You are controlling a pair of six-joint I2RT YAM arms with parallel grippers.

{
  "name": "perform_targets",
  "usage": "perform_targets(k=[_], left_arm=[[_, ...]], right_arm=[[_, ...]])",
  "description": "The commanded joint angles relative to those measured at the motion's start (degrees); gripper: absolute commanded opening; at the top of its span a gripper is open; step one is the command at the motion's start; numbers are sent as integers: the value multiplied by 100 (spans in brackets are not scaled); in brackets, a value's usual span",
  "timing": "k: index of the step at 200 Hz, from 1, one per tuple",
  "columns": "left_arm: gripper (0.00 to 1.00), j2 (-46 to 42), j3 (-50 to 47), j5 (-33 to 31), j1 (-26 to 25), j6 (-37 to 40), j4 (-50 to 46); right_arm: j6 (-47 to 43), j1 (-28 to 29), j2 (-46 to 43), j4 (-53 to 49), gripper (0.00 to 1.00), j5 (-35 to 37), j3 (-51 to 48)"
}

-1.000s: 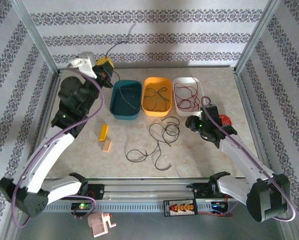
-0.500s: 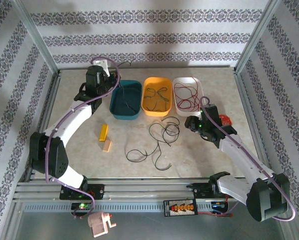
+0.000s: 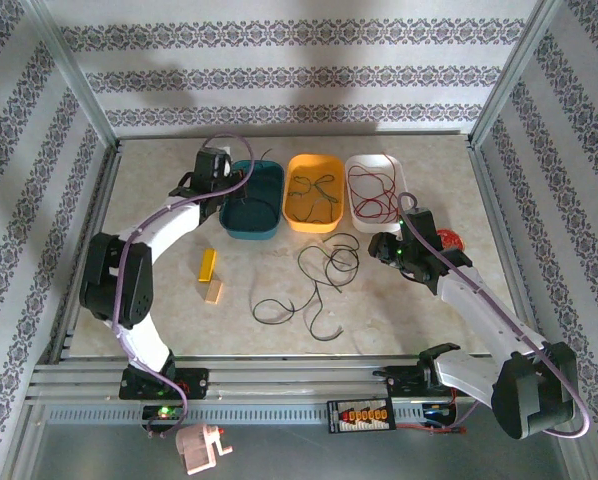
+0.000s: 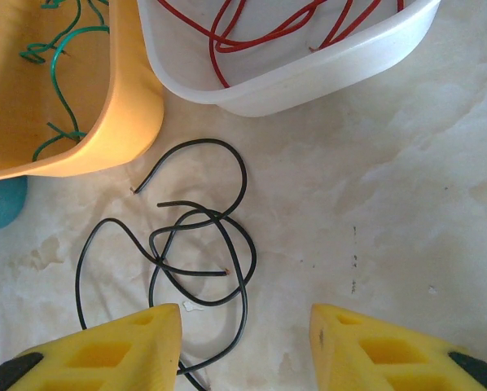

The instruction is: Untangle the cables

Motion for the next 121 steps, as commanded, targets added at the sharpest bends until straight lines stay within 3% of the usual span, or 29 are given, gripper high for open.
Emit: perform_targets(k=[1, 15, 65, 107, 121], left_arm=[[16, 226, 86, -33, 17, 113, -275], [29, 295, 109, -33, 5, 62, -205], [44, 132, 372, -106, -60, 169, -403], [42, -42, 353, -24, -176, 289, -672], [29, -125, 206, 17, -201, 315, -672]], right_arm=[[-87, 36, -86, -119, 46, -19, 128], [-80, 38, -101, -128, 46, -15, 128], [-44, 62, -105, -127, 46, -14, 102], [-8, 81, -88, -110, 46, 32, 76], [1, 80, -123, -110, 46, 75, 58]])
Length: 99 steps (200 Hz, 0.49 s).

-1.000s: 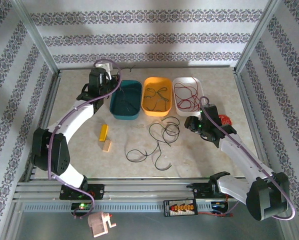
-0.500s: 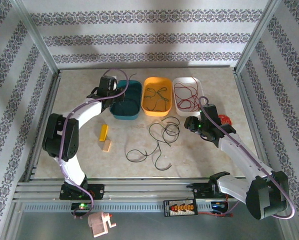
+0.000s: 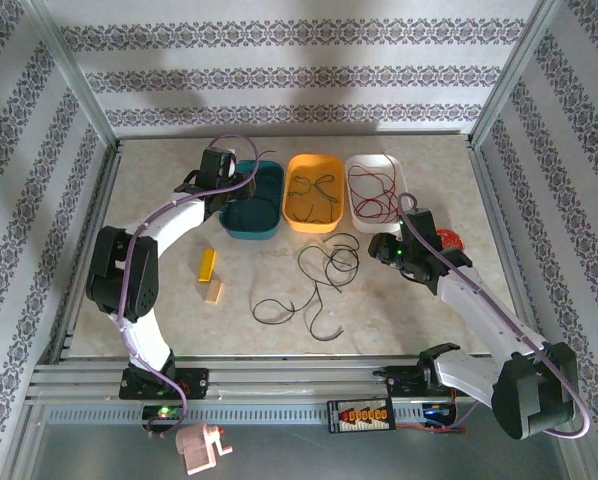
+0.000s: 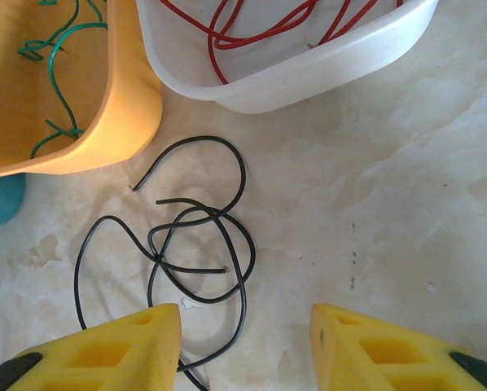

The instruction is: Untangle the cables

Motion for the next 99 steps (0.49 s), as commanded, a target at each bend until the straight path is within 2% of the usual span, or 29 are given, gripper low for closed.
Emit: perform_targets(k=[1, 15, 49, 99], left_arm=[[29, -304, -86, 58, -116, 169, -295], [27, -381, -249, 85, -132, 144, -280], [36, -489, -544, 13, -140, 154, -192], [43, -522, -450, -276, -145, 282, -14]], right_arm=[[3, 69, -115, -73, 46, 74, 54], [-11, 73, -138, -73, 46, 83, 40], [-28, 69, -135, -73, 46, 71, 32], [-28, 69, -158, -73, 46, 58, 58]])
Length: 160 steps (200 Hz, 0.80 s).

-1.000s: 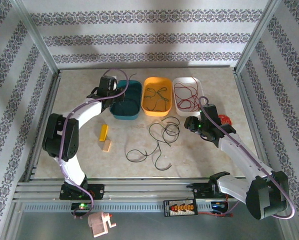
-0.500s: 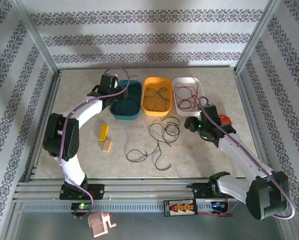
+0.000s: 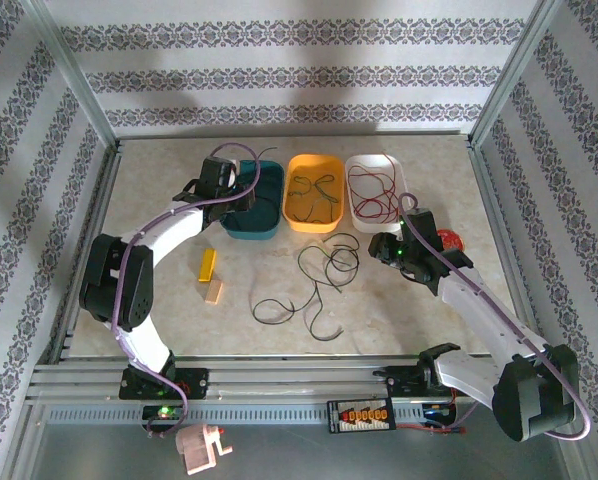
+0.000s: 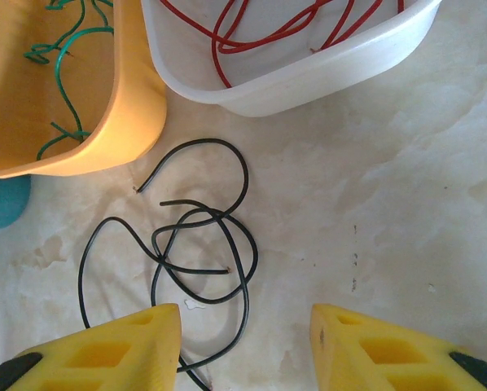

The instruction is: Untangle the cables

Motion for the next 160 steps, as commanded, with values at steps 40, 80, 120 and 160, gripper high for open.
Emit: perform_targets(k=[40, 80, 120, 160], left_arm=[[48, -273, 152, -101, -46, 188, 599], [58, 40, 632, -233, -48, 419, 522], [65, 954, 1676, -62, -41, 792, 35], [66, 1863, 2803, -220, -43, 918, -580]], right_arm=[[-19, 78, -108, -75, 46, 34, 30], [-19, 78, -96, -75, 46, 58, 29], [-72, 60, -8, -124, 46, 65, 92], [-131, 43, 38, -205, 46, 84, 197]])
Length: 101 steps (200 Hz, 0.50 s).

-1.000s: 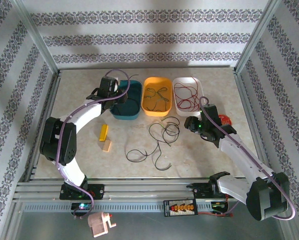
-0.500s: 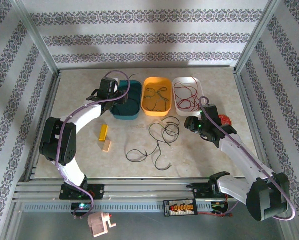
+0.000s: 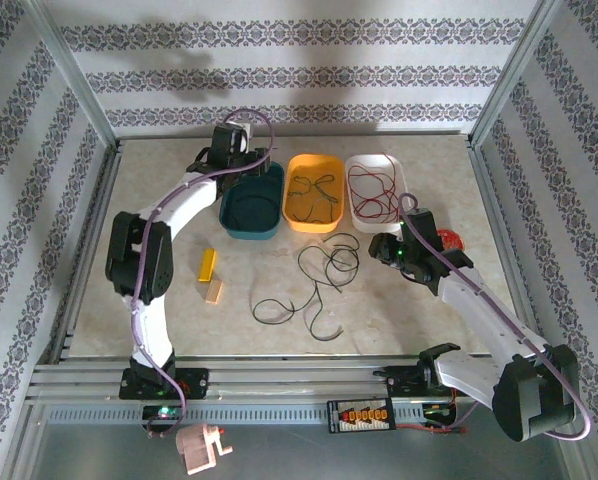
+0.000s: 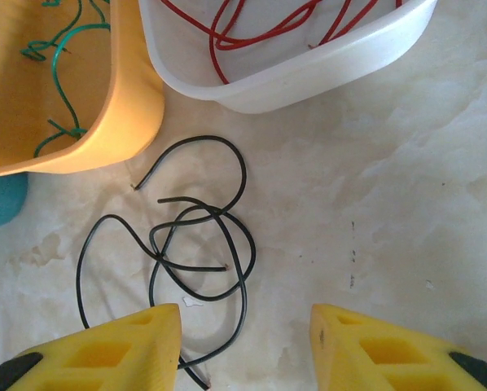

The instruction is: Untangle the cables

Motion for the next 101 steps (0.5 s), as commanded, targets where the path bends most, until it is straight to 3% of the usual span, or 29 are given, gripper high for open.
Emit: perform_targets(k=[1, 101], left_arm=[[65, 370, 483, -122, -39, 247, -656], [64, 857, 413, 32, -46, 93, -892]], right_arm=[[-126, 43, 32, -136, 46, 82, 189], [-206, -54, 20, -172, 46, 12, 199]])
